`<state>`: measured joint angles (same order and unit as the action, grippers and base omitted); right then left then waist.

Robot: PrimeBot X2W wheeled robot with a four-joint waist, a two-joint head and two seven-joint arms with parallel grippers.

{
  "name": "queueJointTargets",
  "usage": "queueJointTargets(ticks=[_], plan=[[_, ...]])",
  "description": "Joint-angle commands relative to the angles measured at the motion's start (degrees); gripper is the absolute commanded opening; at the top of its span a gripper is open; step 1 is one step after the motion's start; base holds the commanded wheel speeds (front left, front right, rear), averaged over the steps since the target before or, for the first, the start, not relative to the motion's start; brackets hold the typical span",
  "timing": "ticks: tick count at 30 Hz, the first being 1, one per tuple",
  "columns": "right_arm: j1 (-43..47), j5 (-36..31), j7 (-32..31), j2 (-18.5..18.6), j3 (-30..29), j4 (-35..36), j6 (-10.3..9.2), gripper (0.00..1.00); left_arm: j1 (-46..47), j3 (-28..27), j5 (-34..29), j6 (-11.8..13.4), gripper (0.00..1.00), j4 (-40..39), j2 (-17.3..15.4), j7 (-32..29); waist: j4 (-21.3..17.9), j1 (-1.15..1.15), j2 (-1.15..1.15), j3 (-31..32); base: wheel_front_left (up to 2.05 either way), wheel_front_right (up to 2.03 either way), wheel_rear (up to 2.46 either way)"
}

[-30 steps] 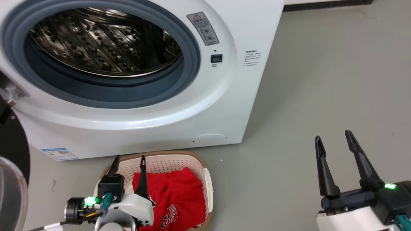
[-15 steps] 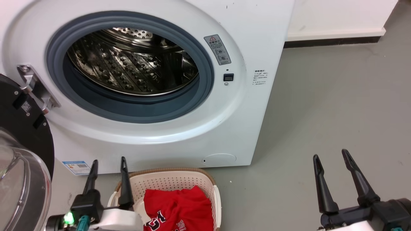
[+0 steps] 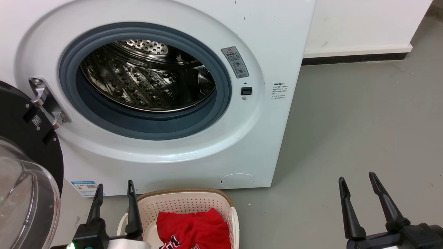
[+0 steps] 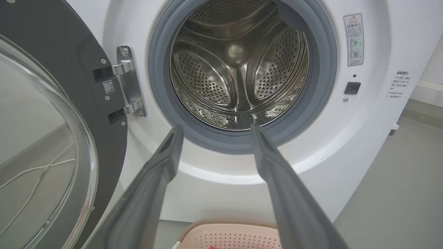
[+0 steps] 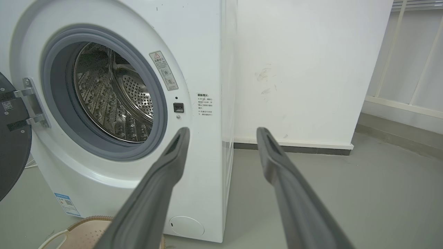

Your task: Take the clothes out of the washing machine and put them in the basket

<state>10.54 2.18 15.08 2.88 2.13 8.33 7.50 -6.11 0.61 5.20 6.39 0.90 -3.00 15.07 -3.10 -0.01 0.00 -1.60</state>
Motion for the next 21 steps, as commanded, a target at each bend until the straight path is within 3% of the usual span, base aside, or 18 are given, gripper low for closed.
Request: queueJointTargets(ticks=[1,21], plan=[[0.30,0.52,0.14,-0.01,-0.02,-0.14,-0.02,1.00,-0.82,-0.22,-0.45,0.13,1.00,-0.36,0.13,0.15,-0.07,0.01,0.00,0.07,0.00,0.00,0.00],[0.42,1.09,0.14,-0.01,0.15,-0.34,-0.02,1.00,-1.22,0.02,-0.66,0.93,1.00,0.59,0.18,0.15,-0.62,0.01,0.00,0.42,0.00,0.00,0.00]])
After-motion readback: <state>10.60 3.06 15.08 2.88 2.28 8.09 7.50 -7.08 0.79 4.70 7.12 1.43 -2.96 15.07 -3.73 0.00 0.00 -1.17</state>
